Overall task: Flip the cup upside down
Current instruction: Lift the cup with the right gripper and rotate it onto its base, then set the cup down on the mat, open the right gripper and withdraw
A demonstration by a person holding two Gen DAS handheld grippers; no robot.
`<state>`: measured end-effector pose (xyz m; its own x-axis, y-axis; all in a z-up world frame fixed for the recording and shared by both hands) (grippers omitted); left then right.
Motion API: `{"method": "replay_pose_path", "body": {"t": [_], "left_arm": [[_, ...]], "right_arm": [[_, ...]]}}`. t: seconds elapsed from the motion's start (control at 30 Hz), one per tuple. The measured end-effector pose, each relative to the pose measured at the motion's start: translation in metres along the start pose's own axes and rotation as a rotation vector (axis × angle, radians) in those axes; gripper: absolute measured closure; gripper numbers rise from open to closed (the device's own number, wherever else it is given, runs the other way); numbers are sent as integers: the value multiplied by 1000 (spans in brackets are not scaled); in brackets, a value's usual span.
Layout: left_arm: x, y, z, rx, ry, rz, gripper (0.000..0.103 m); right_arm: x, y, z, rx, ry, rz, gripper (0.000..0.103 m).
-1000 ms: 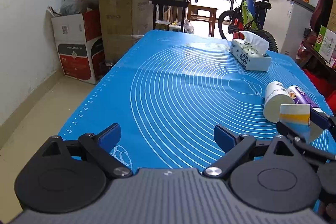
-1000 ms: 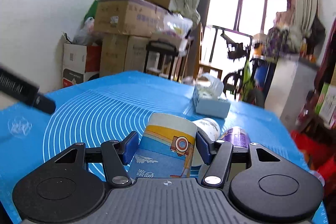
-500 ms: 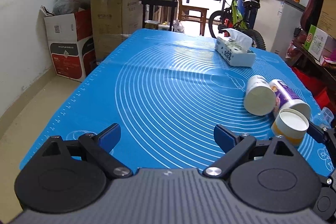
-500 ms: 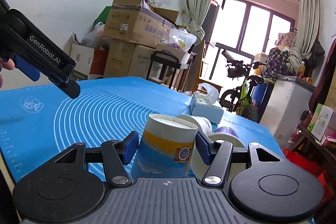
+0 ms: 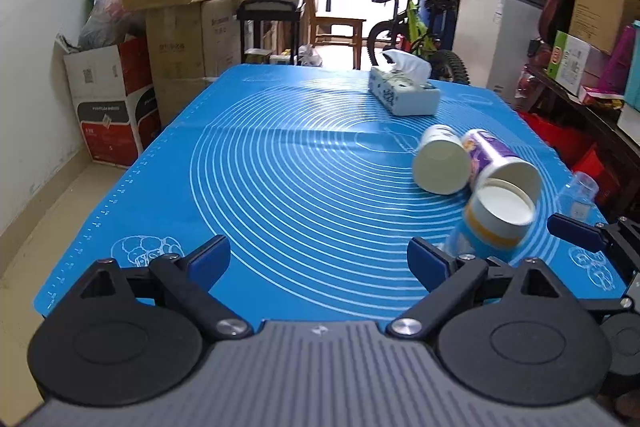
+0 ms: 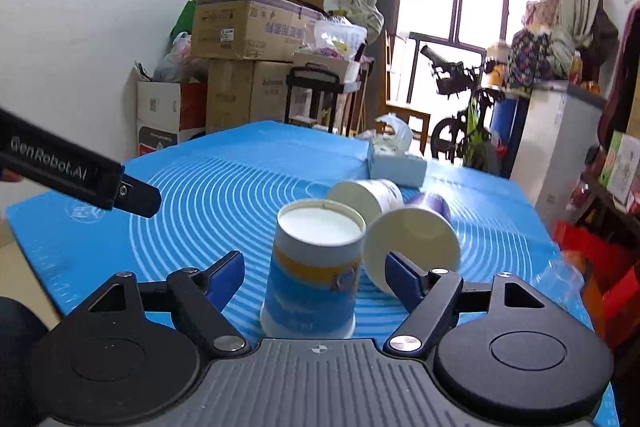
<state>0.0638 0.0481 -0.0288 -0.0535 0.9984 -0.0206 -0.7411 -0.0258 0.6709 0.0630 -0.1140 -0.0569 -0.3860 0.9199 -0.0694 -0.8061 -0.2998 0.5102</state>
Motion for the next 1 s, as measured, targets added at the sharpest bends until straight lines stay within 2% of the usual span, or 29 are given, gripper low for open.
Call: {"method": "replay_pose_path", "body": {"t": [0.2, 0.5, 1.0], "left_arm": [[-14, 16, -17, -11, -43, -38, 9], [-34, 30, -43, -13, -100, -53, 9], [-41, 42, -57, -13, -130, -66, 9]], "right_arm": [[-15, 33, -18, 51, -105, 18, 22], [-30, 73, -40, 54, -163, -13, 22], [-25, 98, -44, 49, -155, -1, 22]]}}
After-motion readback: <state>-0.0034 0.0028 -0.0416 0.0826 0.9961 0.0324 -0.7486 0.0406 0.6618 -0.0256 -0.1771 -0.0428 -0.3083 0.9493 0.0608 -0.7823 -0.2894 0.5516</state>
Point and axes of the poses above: each gripper's, at about its wrist camera, not at the fingertips, and y roughly against the way its jaws point, x to its left, z to its top, the point moved 5 cm from there along -y, roughly the way its jaws point, and after that the axes turned 7 degrees about x, right-handed, at the moved point
